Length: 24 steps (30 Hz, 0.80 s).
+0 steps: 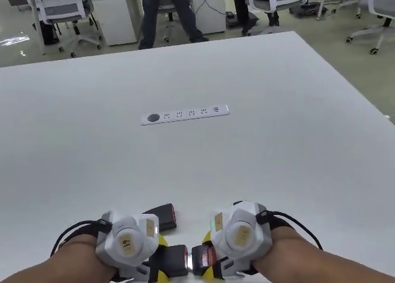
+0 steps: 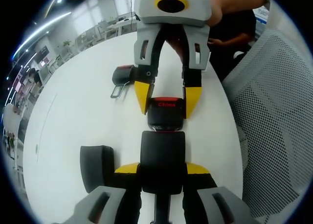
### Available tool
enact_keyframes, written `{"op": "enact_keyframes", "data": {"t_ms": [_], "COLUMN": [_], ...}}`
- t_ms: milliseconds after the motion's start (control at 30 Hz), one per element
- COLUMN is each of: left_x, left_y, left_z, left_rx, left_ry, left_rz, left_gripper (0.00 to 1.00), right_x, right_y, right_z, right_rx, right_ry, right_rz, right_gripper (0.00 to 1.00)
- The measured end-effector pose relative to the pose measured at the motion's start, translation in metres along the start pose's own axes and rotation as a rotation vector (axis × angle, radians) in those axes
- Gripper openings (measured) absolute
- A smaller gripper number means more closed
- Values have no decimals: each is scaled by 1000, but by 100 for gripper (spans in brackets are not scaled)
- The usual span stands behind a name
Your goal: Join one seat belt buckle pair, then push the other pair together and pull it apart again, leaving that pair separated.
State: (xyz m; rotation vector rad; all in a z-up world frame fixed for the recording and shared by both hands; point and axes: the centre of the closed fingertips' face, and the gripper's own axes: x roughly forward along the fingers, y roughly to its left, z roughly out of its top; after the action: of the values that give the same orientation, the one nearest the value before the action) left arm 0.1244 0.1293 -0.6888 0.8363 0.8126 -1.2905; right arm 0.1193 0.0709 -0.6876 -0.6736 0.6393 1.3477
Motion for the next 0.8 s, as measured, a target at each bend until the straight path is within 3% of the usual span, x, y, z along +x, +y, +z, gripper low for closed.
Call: {"op": "enact_keyframes", "data": {"t_ms": [400,667,800], "left_x": [2,3,4], "left_y": [-1,-2,-3], "left_z": [-1,0,1], "left_rx": [3,1,2], "left_ry": [-19,-4,4], "left_rz": [0,-6,-7], "left_gripper": [32,32,33], "right_x": [0,0,0], "right_y": [1,0,0], "right_z": [1,-1,0], "right_rx": [-11,-4,14], "right_ry": [3,16,28], "right_rz": [9,9,38], "right_gripper": [31,31,32]}}
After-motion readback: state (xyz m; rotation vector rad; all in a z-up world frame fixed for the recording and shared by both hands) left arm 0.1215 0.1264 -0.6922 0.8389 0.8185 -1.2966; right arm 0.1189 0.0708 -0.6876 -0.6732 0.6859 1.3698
